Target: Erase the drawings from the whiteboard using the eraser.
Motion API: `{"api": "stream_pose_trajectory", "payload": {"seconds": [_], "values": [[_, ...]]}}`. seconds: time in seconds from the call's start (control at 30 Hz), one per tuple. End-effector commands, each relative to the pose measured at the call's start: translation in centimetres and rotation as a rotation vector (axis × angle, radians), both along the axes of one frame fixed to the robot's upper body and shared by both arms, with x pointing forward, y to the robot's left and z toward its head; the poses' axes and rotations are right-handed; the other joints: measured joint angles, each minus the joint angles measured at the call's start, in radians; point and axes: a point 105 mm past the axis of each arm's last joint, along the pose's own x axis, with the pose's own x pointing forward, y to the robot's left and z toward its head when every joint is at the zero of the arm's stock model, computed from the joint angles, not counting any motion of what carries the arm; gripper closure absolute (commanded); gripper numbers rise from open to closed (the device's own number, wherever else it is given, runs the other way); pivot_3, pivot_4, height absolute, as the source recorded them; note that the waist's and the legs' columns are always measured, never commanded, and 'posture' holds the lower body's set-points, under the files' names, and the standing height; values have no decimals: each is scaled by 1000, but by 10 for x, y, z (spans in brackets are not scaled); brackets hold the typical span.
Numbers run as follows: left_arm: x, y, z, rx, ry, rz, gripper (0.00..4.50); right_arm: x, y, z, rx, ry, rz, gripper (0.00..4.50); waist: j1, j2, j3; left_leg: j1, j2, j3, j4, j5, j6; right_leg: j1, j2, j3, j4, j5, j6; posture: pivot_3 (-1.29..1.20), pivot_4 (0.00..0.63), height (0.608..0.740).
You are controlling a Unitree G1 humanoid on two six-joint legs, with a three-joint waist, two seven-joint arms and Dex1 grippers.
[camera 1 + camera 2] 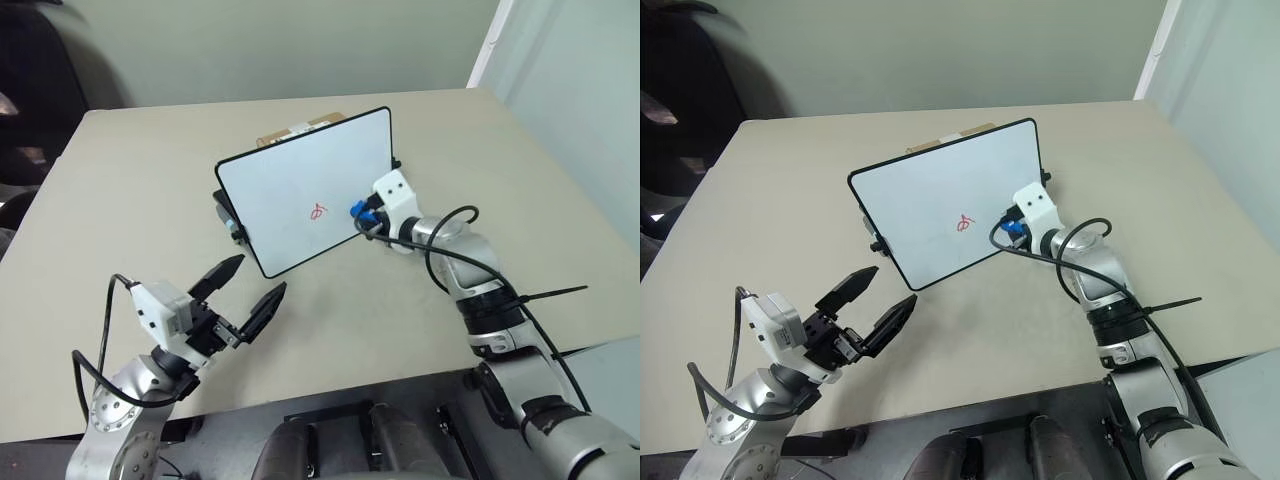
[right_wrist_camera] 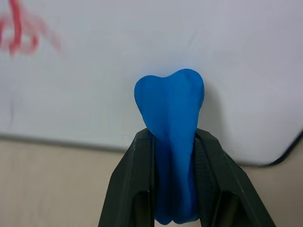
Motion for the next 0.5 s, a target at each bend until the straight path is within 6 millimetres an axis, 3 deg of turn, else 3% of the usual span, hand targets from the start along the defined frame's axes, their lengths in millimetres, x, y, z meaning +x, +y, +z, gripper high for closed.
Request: {"api": "stream_pose_trajectory", "payload": {"seconds": [0.03, 0.23, 0.5], "values": [[-2, -2, 8, 2, -41, -8, 0, 3, 3, 40, 61, -127, 3, 3509, 0, 0, 0, 0, 0, 0, 0, 0, 0, 0, 0, 0, 0, 0, 0, 0, 150, 740], [-1, -4, 8, -5, -42, -13, 0, -12, 25, 63, 118, -188, 88, 3509, 0, 0, 0, -1, 0, 0, 0, 0, 0, 0, 0, 0, 0, 0, 0, 0, 150, 740], [-1, -1, 7, -6, -46, -3, 0, -39, 66, 53, 112, -151, 250, 3509, 1, 0, 0, -1, 0, 0, -1, 0, 0, -1, 0, 0, -1, -2, 1, 0, 150, 740]]}}
